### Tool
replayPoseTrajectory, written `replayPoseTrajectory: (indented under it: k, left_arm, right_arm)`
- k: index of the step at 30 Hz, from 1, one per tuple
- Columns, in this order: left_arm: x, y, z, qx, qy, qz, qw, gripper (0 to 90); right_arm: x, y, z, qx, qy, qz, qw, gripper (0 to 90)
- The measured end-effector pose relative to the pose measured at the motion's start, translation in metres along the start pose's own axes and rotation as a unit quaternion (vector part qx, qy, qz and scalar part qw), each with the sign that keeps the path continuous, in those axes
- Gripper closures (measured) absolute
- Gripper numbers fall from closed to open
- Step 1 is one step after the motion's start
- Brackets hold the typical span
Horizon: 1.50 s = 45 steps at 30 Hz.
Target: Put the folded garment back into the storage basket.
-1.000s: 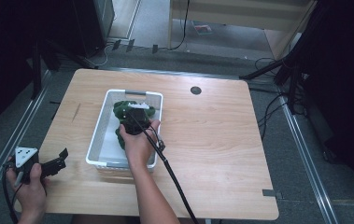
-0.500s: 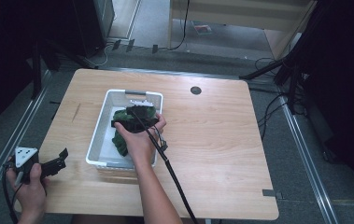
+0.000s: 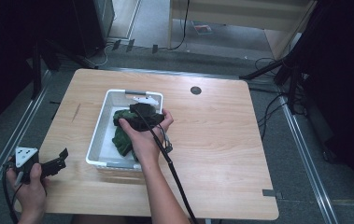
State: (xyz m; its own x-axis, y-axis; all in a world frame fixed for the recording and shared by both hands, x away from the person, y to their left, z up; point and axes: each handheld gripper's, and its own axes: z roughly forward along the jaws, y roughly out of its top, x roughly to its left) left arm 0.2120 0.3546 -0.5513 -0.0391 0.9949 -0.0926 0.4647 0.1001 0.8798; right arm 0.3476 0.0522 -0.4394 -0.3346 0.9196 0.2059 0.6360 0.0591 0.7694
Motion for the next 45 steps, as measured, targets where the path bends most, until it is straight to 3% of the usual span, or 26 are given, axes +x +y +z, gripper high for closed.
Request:
replayPoseTrajectory:
  k: [9,21,28,45]
  left_arm:
    - [0.000,0.000,0.000,0.001,0.000,0.001,1.0000,0.6]
    - [0.000,0.000,0.000,0.001,0.000,0.002,1.0000,0.6]
    - [0.000,0.000,0.000,0.001,0.000,0.002,1.0000,0.6]
    - [0.000,0.000,0.000,0.002,0.000,0.006,1.0000,0.6]
  right_arm:
    - [-0.015,0.007,-0.023,-0.017,-0.017,-0.011,0.9997,0.0]
    - [-0.053,0.006,-0.046,-0.032,-0.046,-0.006,0.9984,0.0]
    - [-0.079,-0.002,-0.057,-0.050,-0.048,-0.008,0.9976,0.0]
    - [-0.142,-0.032,-0.079,-0.056,-0.077,-0.004,0.9955,0.0]
